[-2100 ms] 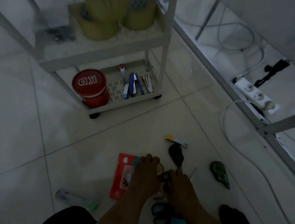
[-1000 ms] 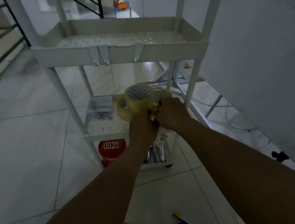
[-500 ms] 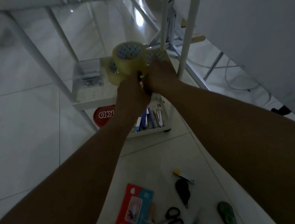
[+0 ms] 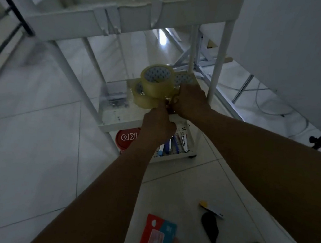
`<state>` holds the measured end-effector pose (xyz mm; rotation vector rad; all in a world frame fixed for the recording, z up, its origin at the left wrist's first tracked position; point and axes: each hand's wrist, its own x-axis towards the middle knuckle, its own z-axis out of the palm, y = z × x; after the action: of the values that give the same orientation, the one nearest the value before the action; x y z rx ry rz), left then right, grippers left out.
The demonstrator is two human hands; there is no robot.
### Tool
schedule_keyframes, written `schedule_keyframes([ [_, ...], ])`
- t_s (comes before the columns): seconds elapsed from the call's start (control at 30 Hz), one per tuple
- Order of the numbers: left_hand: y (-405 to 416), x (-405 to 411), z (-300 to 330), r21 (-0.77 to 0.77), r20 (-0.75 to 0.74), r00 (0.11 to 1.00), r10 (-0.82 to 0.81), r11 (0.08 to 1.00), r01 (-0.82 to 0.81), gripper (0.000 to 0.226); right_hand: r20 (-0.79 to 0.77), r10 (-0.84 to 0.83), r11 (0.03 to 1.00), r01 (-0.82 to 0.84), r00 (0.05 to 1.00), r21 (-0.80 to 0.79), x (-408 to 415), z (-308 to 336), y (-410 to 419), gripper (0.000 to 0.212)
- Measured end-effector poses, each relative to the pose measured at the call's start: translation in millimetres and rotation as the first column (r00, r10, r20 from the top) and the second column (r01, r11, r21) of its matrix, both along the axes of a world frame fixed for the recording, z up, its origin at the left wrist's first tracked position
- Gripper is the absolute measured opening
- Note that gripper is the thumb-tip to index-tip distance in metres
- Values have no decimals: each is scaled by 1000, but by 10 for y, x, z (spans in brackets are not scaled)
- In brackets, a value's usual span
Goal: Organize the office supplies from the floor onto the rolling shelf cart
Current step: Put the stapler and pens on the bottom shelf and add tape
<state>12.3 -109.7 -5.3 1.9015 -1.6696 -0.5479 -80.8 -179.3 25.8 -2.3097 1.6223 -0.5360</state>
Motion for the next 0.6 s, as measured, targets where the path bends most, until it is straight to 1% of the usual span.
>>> schedule_keyframes([
  [0.1, -9, 8, 18, 29, -46, 999, 24, 999, -23, 59, 11, 40, 999, -40, 999, -11, -30, -62, -25, 22],
  [0.2, -4, -23, 31, 17, -43, 998, 41, 999, -40, 54, 75, 67, 998, -67, 995, 1, -59, -92, -47, 21],
  [0.3, -6, -34, 35, 9, -40, 998, 51, 999, -51, 52, 70, 108, 994, -109, 992, 24, -39, -105, -52, 24],
  [0.37, -6, -31, 38, 4, -34, 998, 48, 999, -48, 47, 55, 120, 992, -122, 991, 38, -38, -88, -42, 27],
  [0.43, 8, -29, 50, -18, -23, 998, 60, 998, -60, 37, 49, 102, 994, -103, 994, 24, -75, -66, -33, 26],
  [0.53, 61, -20, 66, -129, -8, 994, 108, 986, -108, 28, 91, 78, 997, -76, 993, -30, -169, -27, 11, 25],
  [0.6, 135, -6, 26, -295, 3, 989, 149, 945, -141, 25, 141, 88, 994, -78, 986, -74, -226, -20, 82, 25],
])
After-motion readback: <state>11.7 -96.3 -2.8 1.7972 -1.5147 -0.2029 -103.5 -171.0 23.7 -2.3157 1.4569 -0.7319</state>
